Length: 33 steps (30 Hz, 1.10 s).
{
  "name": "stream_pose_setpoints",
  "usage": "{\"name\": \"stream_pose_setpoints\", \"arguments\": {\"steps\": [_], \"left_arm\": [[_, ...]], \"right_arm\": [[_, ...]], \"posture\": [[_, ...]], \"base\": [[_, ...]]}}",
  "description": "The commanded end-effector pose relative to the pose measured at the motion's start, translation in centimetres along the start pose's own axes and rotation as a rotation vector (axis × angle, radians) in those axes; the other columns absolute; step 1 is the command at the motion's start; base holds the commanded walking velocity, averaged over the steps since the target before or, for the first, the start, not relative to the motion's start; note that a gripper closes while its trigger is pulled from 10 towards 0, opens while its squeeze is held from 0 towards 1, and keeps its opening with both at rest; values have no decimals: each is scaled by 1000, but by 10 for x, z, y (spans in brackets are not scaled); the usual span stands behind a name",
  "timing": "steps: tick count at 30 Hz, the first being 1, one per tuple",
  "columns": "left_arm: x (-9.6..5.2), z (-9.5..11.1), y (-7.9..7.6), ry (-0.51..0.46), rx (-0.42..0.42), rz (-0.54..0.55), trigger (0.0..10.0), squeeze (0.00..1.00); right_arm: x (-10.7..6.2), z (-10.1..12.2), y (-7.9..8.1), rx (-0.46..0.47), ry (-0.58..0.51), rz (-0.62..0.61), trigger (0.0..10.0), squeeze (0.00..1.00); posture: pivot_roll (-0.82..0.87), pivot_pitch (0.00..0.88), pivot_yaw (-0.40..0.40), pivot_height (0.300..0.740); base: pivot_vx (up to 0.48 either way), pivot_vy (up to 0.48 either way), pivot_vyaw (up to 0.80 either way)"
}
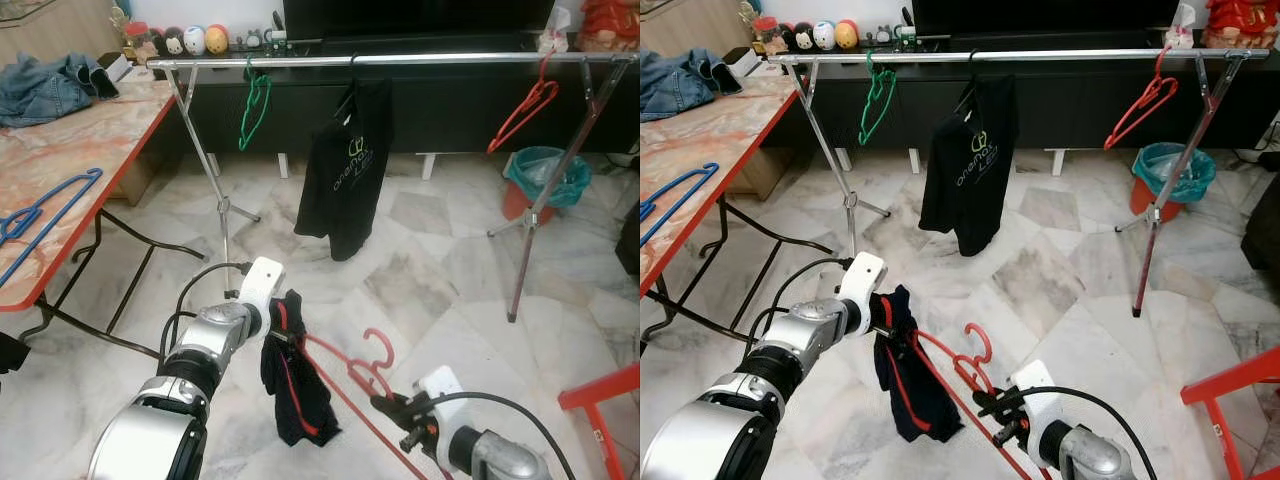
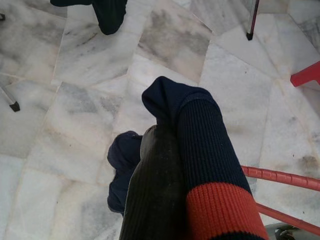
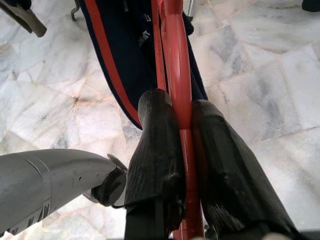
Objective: Hang hanger
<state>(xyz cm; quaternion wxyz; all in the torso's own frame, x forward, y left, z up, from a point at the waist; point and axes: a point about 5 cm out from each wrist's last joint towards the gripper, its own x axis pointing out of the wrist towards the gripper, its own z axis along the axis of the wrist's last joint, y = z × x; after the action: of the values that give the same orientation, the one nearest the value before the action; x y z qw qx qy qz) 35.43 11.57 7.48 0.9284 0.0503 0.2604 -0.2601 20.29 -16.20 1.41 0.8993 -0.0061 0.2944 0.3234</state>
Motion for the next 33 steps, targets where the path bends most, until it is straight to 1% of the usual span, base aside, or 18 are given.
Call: {"name": "stream_pose_setpoints", "arguments": {"steps": [1,8,11,13,15,17,20,24,29,33], "left_arm": [[-1,2,0,-6,25,-4,10000,0],[-2,3,1,-7,24,-4,10000,0],[-2,3,1,-8,23,-3,10000,0],[-2,3,1,-8,23,-5,10000,0],[-2,3,0,-9,21,-17,10000,0],[-3,4,-1,-9,19,-28,10000,0],[-3,4,-3,-1,32,-60,10000,0],[-5,1,-7,19,48,-109,10000,0],[-3,-1,-11,27,54,-124,10000,0],[-3,-1,-14,30,52,-135,10000,0]], "right_arm": [[1,1,3,-4,-8,18,10000,0],[3,2,5,-4,-10,43,10000,0],[4,2,5,-22,1,46,10000,0],[5,1,4,-35,8,34,10000,0],[7,2,-1,-30,-6,-27,10000,0],[8,4,-5,-32,-15,-55,10000,0],[11,6,-9,-39,-22,-80,10000,0],[13,7,-10,-36,-29,-85,10000,0],[16,8,-4,-13,-48,-21,10000,0],[15,7,1,3,-54,25,10000,0]], "posture": [[-54,22,77,740],[-52,21,75,740],[-51,25,73,740],[-51,25,73,740],[-48,29,72,740],[-45,31,72,740],[-42,33,71,740],[-39,34,71,740],[-40,34,70,740],[-41,35,71,740]], "base": [[0,0,0],[0,0,0],[0,0,0],[0,0,0],[0,0,0],[0,0,0],[0,0,0],[0,0,0],[0,0,0],[0,0,0]]}}
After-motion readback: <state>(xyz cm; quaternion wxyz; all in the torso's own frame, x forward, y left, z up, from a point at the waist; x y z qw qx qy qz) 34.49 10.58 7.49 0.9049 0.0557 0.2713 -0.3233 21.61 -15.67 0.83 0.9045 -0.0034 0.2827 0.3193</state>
